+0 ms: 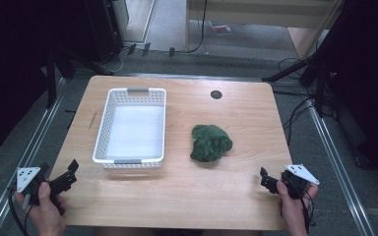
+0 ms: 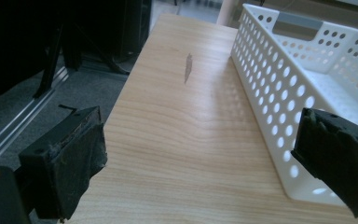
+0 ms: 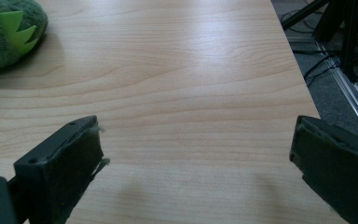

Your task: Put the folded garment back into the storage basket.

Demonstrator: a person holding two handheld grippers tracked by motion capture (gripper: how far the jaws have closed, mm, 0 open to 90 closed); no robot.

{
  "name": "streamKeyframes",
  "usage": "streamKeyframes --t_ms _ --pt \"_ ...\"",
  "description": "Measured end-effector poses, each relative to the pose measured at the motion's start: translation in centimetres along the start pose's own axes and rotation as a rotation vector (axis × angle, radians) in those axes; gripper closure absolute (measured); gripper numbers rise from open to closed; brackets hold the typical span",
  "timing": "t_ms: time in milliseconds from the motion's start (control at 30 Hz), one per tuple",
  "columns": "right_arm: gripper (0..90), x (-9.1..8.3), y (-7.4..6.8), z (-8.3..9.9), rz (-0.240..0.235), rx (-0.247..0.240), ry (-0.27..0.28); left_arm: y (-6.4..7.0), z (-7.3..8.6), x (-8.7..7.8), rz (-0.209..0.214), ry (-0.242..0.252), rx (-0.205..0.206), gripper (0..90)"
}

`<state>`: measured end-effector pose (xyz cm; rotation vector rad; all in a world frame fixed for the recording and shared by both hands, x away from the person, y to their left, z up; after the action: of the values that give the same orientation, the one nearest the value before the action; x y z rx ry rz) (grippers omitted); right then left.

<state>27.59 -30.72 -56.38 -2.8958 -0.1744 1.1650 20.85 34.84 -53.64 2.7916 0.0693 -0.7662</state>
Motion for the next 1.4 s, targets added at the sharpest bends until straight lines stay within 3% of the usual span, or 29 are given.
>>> streamKeyframes --t_ms 233,333,467,633,900,1400 --pt "2.5 0.2 -0.1 -0.1 -0.002 -0.001 -0.010 0.8 -1.1 -1.1 0.009 0.018 0.004 2.6" --pt "2.5 0.4 -0.7 -0.3 -0.006 -0.010 -0.010 1.1 -2.0 -2.2 0.049 0.019 -0.026 2.6" --pt "2.5 0.6 -1.0 -0.5 -0.013 -0.012 -0.012 1.7 -2.7 -2.8 0.049 0.020 -0.005 2.6" --pt "2.5 0.9 -1.1 -0.7 -0.020 -0.010 -0.014 3.2 -3.7 -3.4 0.082 0.004 0.017 2.6" --pt "2.5 0.9 -1.2 -0.7 -0.017 -0.009 -0.012 5.4 -5.0 -2.9 0.127 -0.016 0.044 2.6" --pt "2.5 0.9 -1.2 -0.7 -0.019 -0.010 -0.014 8.9 -6.0 -1.3 0.185 -0.061 0.093 2.6"
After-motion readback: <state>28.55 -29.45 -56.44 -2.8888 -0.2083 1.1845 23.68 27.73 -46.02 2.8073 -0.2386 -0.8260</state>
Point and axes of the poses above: each handheld gripper's, and its own axes: x roughly forward along the jaws, z roughly out of its underside, y roughly to its right, the point moved 3 cm from there along x, roughly forward along the jaws, and after that the axes turned 10 degrees about -y, right-handed, at the moved point
